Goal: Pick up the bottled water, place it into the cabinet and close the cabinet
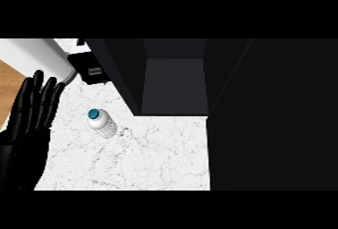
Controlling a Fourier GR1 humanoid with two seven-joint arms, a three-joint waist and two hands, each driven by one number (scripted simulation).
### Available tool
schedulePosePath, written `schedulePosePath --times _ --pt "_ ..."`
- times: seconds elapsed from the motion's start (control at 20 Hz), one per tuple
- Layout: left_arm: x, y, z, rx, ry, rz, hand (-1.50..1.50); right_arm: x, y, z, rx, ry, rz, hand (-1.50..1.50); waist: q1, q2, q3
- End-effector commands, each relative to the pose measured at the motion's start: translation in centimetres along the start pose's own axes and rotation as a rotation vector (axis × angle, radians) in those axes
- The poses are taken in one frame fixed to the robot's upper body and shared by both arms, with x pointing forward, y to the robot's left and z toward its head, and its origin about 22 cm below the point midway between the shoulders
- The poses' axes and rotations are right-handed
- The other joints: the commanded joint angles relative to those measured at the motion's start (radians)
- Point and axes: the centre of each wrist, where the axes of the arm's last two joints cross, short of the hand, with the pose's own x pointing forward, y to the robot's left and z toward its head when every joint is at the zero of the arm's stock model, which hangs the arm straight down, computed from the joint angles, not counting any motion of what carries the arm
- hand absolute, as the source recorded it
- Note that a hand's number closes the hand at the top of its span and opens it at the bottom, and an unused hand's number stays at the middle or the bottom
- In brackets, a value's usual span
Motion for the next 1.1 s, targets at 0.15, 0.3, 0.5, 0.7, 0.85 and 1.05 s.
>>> schedulePosePath --times 0.15,0.3,0.5,0.7,0.85,1.05 --pt "-1.0 2.2 -3.8 0.039 -0.010 0.008 -1.50 1.9 0.0 1.7 -0.005 -0.029 -0.058 -1.50 -0.007 -0.015 0.012" --pt "-2.8 2.0 -1.7 0.088 0.224 0.152 -1.50 0.7 1.0 3.6 0.069 0.209 -0.204 -1.50 -0.007 -0.011 0.012" --pt "-0.2 3.2 -2.7 0.085 0.265 0.151 -1.50 5.6 0.1 4.7 0.077 0.237 -0.211 -1.50 -0.006 -0.020 0.011" --pt "1.4 1.7 0.0 0.080 0.276 0.161 -1.50 5.8 -0.5 6.4 0.078 0.243 -0.225 -1.50 -0.001 -0.018 0.012" --pt "0.2 2.5 1.3 0.112 0.294 0.134 -1.50 8.5 -0.5 8.8 0.082 0.271 -0.228 -1.50 -0.008 -0.019 0.012" --pt "1.7 1.1 1.6 0.139 0.323 0.114 -1.50 7.6 0.8 8.9 0.059 0.269 -0.241 -1.50 -0.004 -0.018 0.012"
